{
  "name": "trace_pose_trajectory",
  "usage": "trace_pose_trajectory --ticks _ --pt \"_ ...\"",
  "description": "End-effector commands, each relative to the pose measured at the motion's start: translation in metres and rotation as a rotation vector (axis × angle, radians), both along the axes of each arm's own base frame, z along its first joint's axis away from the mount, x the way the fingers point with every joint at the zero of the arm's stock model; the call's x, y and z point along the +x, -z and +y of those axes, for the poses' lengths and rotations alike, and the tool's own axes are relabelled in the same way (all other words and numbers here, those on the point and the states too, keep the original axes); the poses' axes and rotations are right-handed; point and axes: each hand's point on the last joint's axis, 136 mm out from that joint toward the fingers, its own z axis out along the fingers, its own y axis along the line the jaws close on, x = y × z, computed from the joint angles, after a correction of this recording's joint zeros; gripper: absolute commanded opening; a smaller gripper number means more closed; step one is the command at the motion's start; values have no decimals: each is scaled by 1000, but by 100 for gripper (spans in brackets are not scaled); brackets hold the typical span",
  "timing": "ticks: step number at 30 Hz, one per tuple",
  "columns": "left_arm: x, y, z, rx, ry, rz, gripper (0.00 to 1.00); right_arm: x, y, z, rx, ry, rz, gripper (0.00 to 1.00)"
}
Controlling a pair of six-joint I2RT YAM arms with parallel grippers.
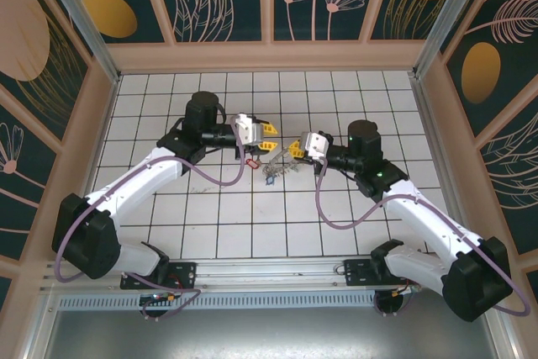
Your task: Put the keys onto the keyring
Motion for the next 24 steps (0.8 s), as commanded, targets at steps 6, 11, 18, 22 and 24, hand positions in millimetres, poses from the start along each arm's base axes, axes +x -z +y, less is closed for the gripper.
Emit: trace_pose_trajectory --ticks 6,11,18,22,24 --pt "-17 16 -4 38 54 6 29 -11 -38 7 97 -59 -89 0" --pt "-17 20 -4 45 54 3 30 -12 -37 8 101 -65 -82 0" --pt "-16 30 -10 65 58 16 25 -13 -35 9 96 -66 -80 0" --pt "-13 31 -13 68 59 10 19 -12 -31 10 76 -65 -78 0" --pt "-12 33 -14 73 60 2 18 -12 -29 10 72 -61 -76 0"
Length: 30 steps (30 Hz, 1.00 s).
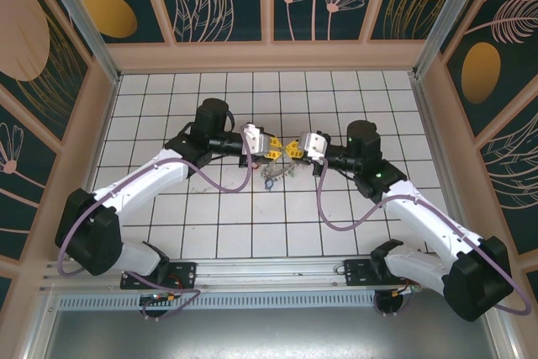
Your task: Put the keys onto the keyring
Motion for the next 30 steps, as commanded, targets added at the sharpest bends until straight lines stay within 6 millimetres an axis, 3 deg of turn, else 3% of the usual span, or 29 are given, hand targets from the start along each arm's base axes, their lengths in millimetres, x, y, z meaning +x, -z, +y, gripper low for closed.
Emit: trace_pose_trajectory --ticks 1,3,6,12,14,18,30 --pt "1 3 -4 13 12 -23 18 -6 -21 3 42 -32 -73 0" --pt "1 3 -4 15 9 -34 15 -5 -19 3 35 -29 -70 0" --pt "3 0 -4 12 1 -46 0 -4 -13 3 16 -24 -64 0" --pt "7 -14 2 1 -57 -142 0 4 14 -5 -126 26 -2 1" --pt "10 -18 5 9 -93 -169 0 5 18 -7 -155 37 22 15" --pt "14 -23 6 33 -132 -175 0 7 15 -9 -151 60 37 27" --pt "6 -16 1 56 -86 -192 0 20 5 8 -177 96 -40 24"
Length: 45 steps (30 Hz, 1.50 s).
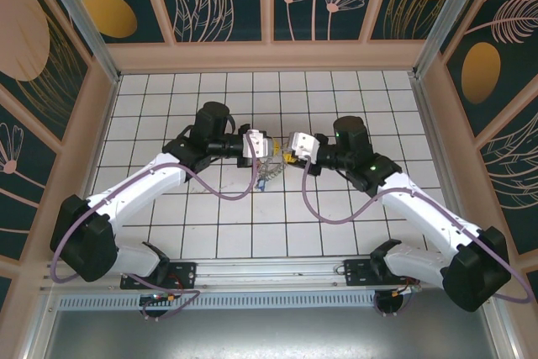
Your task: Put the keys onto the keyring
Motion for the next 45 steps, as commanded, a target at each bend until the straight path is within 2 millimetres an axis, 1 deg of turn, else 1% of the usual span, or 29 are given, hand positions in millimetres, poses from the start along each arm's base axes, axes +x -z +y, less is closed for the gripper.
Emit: trace_pose_trajectory --ticks 1,5,8,14,21,26,27,28,29,32,33,34,35,37,39,43,45 --pt "-6 -23 -7 -38 50 -68 0 9 -17 4 -2 10 -77 23" --pt "-7 -24 -8 -43 61 -66 0 9 -10 5 -37 -3 -63 22" --pt "-9 -25 -9 -46 67 -69 0 6 -9 9 -43 -18 -68 21" --pt "-11 -26 -11 -58 81 -74 0 7 -8 14 -43 -27 -84 16" --pt "-14 -40 -15 -117 104 -66 0 8 2 22 -27 -34 -59 17" --pt "-16 -43 -19 -148 124 -45 0 8 -6 28 63 -35 -49 18" --pt "-16 -43 -19 -149 126 -40 0 7 -7 29 76 -39 -45 13" --pt "-17 -43 -20 -153 128 -36 0 7 -8 30 82 -42 -47 6" --pt "-17 -43 -20 -155 126 -33 0 6 -8 30 88 -44 -47 0" --pt "-14 -46 -18 -154 106 -45 0 5 -7 28 98 -40 -48 0" --pt "-13 -48 -16 -154 88 -48 8 5 -6 26 107 -37 -49 0" --pt "-12 -49 -14 -151 72 -52 20 3 -7 24 117 -35 -52 0" --pt "-12 -50 -12 -147 57 -60 26 2 -8 22 131 -34 -55 0" --pt "-12 -51 -4 -125 19 -94 35 -2 -14 16 178 -22 -67 0" --pt "-13 -50 4 -94 -13 -120 40 -6 -22 9 234 -10 -83 0" --pt "-13 -42 15 -35 -56 -137 41 -15 -33 0 293 -8 -114 0" --pt "-11 -37 18 -7 -69 -138 41 -18 -32 -1 294 -15 -120 0"
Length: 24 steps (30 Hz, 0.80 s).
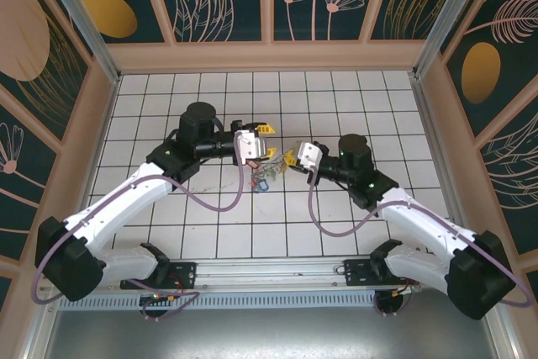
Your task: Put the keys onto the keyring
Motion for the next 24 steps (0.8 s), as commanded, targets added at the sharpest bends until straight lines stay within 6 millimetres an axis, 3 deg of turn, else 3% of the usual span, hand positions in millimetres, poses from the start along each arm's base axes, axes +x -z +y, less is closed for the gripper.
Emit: trace_pose_trajectory --ticks 1,12,24 --pt "4 22 8 85 -39 6 41 -10 -44 2 127 -47 -120 0" --pt "8 51 -8 121 32 78 31 -8 -42 -1 102 -46 -127 0" --pt "-3 46 -26 44 167 144 20 -6 -36 2 93 -58 -111 0"
